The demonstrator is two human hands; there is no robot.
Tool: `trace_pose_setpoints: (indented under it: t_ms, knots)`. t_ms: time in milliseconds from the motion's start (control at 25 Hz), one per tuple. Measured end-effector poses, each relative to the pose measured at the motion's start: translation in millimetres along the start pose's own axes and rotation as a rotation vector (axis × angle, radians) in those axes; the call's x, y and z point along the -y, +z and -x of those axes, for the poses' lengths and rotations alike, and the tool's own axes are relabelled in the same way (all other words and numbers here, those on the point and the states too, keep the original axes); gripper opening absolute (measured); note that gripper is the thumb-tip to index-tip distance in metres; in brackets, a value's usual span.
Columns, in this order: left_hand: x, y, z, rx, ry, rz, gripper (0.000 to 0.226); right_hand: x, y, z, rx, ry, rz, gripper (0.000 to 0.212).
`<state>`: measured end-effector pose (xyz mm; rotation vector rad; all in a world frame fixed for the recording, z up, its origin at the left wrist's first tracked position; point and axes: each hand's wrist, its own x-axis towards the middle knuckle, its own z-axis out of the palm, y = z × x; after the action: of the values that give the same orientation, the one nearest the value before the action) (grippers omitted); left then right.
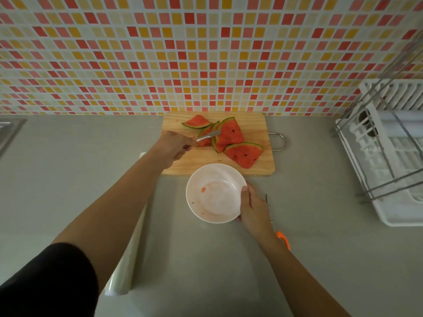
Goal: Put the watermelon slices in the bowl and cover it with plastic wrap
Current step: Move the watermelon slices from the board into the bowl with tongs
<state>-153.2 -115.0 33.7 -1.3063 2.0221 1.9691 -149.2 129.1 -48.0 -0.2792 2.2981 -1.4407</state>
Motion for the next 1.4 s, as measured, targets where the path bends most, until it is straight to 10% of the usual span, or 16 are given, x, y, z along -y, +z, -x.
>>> trace_pose_setpoints:
  t_ms: [280, 840, 1040, 1400]
  knots:
    - [36.5, -68.7, 51.1, 0.175, 0.041, -0.062, 0.017, -1.9, -0.2, 0.5, -0.039, -0.007, 0.042, 0.038]
    - [5.4, -33.2, 84.4, 0.194, 0.337, -1.251, 0.039, -3.2, -0.2, -2.6, -0.024, -0.066, -0.020, 0.036]
    - [-24.5, -22.4, 48.4, -0.018, 0.624, -0.986, 0.030, -5.5, 0.9, -3.6, -0.039, -0.050, -0.011, 0.033]
    - [-33.6, 37.9, -40.5, 0.230, 0.375, -0.895, 0.024, -5.4, 0.4, -2.5, -0.043, -0.021, -0.029, 0.029]
